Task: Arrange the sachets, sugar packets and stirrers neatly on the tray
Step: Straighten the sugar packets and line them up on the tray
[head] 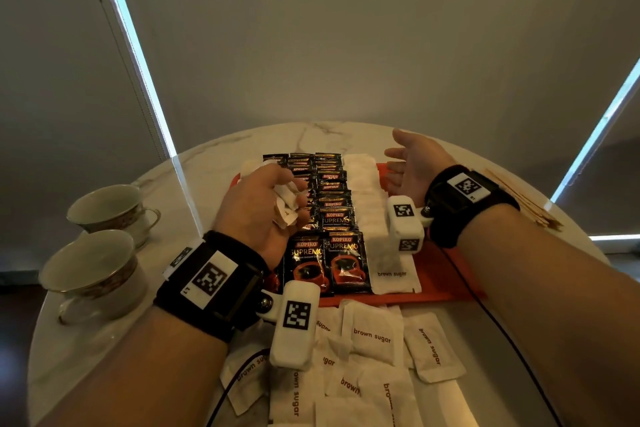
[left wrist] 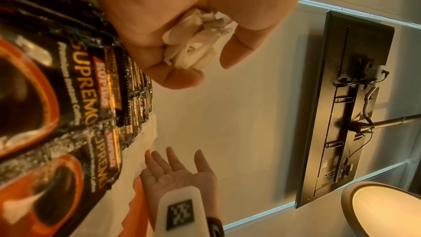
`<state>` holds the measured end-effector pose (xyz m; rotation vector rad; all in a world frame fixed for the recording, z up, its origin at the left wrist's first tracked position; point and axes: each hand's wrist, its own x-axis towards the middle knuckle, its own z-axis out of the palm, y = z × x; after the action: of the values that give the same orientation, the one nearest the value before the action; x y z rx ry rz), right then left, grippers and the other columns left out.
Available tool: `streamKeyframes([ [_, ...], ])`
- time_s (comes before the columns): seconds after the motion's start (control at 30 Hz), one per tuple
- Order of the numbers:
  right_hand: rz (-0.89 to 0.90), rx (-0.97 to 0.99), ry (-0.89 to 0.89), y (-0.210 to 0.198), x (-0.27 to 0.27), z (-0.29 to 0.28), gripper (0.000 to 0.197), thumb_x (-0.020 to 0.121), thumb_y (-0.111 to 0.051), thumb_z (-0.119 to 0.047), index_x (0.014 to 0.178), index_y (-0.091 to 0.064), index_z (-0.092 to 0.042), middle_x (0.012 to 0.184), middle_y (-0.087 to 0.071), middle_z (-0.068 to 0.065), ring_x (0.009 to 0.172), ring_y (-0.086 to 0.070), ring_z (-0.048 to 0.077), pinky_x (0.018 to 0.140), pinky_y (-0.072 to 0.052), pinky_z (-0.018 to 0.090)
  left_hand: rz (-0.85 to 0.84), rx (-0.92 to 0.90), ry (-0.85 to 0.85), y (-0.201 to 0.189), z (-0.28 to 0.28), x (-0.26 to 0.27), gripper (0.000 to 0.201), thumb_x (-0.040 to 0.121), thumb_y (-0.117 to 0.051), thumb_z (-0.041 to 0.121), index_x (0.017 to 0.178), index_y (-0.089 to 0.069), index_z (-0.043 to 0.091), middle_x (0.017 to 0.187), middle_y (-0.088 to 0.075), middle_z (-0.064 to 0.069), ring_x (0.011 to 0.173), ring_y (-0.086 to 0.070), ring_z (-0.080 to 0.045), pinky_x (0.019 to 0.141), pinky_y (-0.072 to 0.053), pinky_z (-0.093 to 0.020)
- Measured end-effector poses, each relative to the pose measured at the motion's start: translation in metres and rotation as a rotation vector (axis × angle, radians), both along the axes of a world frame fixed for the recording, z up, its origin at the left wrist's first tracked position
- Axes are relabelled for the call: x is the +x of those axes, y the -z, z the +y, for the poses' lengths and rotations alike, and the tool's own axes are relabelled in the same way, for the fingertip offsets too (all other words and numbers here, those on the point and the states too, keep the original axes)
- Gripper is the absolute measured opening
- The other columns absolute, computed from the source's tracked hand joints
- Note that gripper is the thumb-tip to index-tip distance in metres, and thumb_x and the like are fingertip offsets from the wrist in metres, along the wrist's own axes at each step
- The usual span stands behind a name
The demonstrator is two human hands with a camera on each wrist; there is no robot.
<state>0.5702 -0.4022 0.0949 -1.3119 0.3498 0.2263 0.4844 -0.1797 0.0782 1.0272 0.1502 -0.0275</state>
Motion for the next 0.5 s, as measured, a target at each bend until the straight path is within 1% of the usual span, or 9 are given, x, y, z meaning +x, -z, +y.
streamKeyframes([
  [0.03,0.005,-0.003,-0.004,0.000,0.004,0.001,0.064,0.103,-0.048,-0.046,0.155,-0.034,-0.012,0.162,-0.030,0.018,0.144,-0.039,0.033,0.100,-0.039,0.043,-0.005,-0.008,0.003,0.000,0.000,0.000,0.025,0.090,-0.051,0.003,0.113,-0.059,0.003,0.082,-0.064,-0.012,0.058,-0.058,-0.016,0.048,-0.048,-0.028],
  [0.1,0.018,-0.011,-0.022,0.002,0.011,0.003,0.065,0.102,-0.049,-0.048,0.154,-0.035,-0.012,0.160,-0.035,0.019,0.141,-0.042,0.035,0.112,-0.037,0.046,0.002,-0.016,0.006,0.001,0.001,0.000,0.039,0.088,-0.046,0.001,0.126,-0.056,-0.001,0.086,-0.067,-0.015,0.056,-0.059,-0.017,0.046,-0.048,-0.027],
  [0.13,0.023,-0.014,-0.034,0.003,0.014,0.003,0.065,0.101,-0.049,-0.049,0.154,-0.035,-0.012,0.158,-0.038,0.019,0.140,-0.044,0.035,0.116,-0.036,0.049,0.007,-0.020,0.011,0.000,0.000,0.000,0.039,0.089,-0.044,0.000,0.126,-0.055,-0.001,0.089,-0.068,-0.016,0.056,-0.058,-0.017,0.045,-0.048,-0.027],
  [0.2,0.022,-0.016,-0.052,0.007,0.019,0.002,0.065,0.102,-0.049,-0.049,0.153,-0.037,-0.012,0.155,-0.043,0.020,0.135,-0.049,0.035,0.115,-0.037,0.051,0.023,-0.019,0.016,-0.002,0.000,-0.001,0.034,0.091,-0.040,0.000,0.122,-0.054,-0.001,0.090,-0.071,-0.017,0.053,-0.057,-0.016,0.043,-0.046,-0.025],
  [0.23,0.020,-0.017,-0.057,0.009,0.021,0.001,0.063,0.102,-0.049,-0.049,0.151,-0.038,-0.011,0.152,-0.046,0.020,0.130,-0.053,0.035,0.112,-0.040,0.050,0.031,-0.018,0.012,-0.002,0.000,-0.001,0.035,0.092,-0.040,-0.001,0.124,-0.053,-0.003,0.090,-0.073,-0.018,0.052,-0.058,-0.016,0.042,-0.046,-0.024],
  [0.3,0.016,-0.023,-0.070,0.009,0.023,0.000,0.062,0.102,-0.048,-0.049,0.150,-0.039,-0.011,0.148,-0.049,0.021,0.120,-0.058,0.035,0.099,-0.046,0.047,0.038,-0.015,0.014,-0.002,-0.001,-0.001,0.043,0.091,-0.039,-0.002,0.133,-0.050,-0.005,0.094,-0.076,-0.020,0.052,-0.060,-0.016,0.041,-0.046,-0.024],
  [0.37,0.011,-0.043,-0.086,0.008,0.023,-0.001,0.062,0.103,-0.047,-0.049,0.151,-0.038,-0.012,0.150,-0.047,0.021,0.121,-0.056,0.035,0.092,-0.045,0.045,0.054,0.021,0.035,-0.003,-0.002,-0.002,0.045,0.093,-0.041,-0.001,0.136,-0.050,-0.007,0.100,-0.078,-0.020,0.053,-0.064,-0.016,0.039,-0.045,-0.023],
  [0.43,0.001,-0.073,-0.102,0.006,0.023,-0.002,0.061,0.103,-0.046,-0.050,0.151,-0.040,-0.012,0.151,-0.047,0.021,0.120,-0.057,0.035,0.091,-0.046,0.044,0.076,0.059,0.054,-0.003,-0.004,-0.004,0.035,0.101,-0.042,0.005,0.133,-0.054,-0.002,0.103,-0.078,-0.018,0.056,-0.069,-0.016,0.036,-0.043,-0.021],
  [0.5,-0.008,-0.090,-0.112,0.002,0.021,-0.002,0.060,0.103,-0.046,-0.050,0.149,-0.042,-0.013,0.148,-0.049,0.021,0.108,-0.060,0.033,0.079,-0.049,0.042,0.083,0.067,0.061,-0.004,-0.005,-0.006,0.024,0.107,-0.043,0.014,0.127,-0.056,0.006,0.104,-0.079,-0.016,0.062,-0.073,-0.018,0.034,-0.041,-0.018],
])
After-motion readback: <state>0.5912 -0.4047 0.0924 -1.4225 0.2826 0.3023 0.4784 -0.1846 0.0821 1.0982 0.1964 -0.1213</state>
